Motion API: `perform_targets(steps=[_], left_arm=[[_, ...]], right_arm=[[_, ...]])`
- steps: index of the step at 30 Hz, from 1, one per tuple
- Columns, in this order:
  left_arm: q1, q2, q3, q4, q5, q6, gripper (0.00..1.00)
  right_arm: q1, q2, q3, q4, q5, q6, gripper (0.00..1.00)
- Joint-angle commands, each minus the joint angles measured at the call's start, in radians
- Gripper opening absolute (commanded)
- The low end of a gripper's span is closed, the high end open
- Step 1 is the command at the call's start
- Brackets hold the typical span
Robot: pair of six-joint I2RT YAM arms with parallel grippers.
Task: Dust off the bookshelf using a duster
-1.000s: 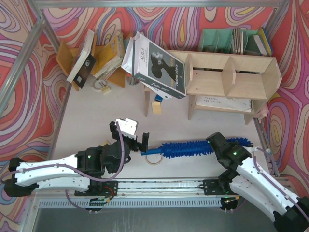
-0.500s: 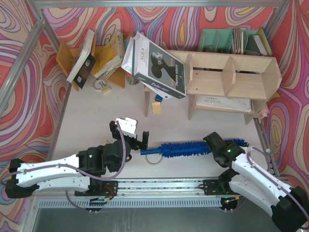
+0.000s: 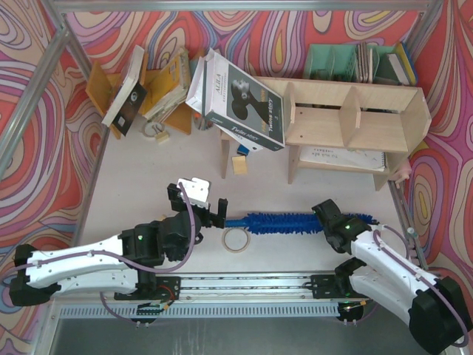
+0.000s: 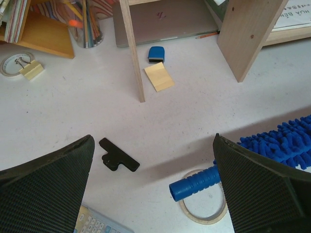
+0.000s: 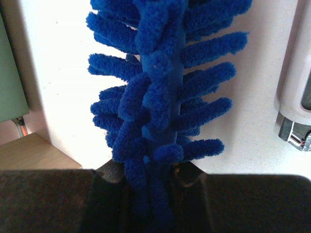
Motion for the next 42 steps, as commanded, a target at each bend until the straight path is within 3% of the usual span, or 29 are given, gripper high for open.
perform_targets(steps=[1, 26, 42], left_arm=[[0.012, 0.001, -0.016, 0.015, 0.013, -0.008, 0.98], [0.04, 0.011, -0.017, 0.002, 0.054, -0.029, 0.98], [0.135, -0.001, -0.041, 0.047, 0.072, 0.022, 0.98]], right_arm=[[-0.022, 0.009, -0.005, 0.048, -0.003, -0.009, 0.0], [-0.068, 0.084, -0.037, 0.139, -0.048, -0.053, 0.17], [-0.097, 0.175, -0.003, 0.17, -0.061, -0.078, 0.37]])
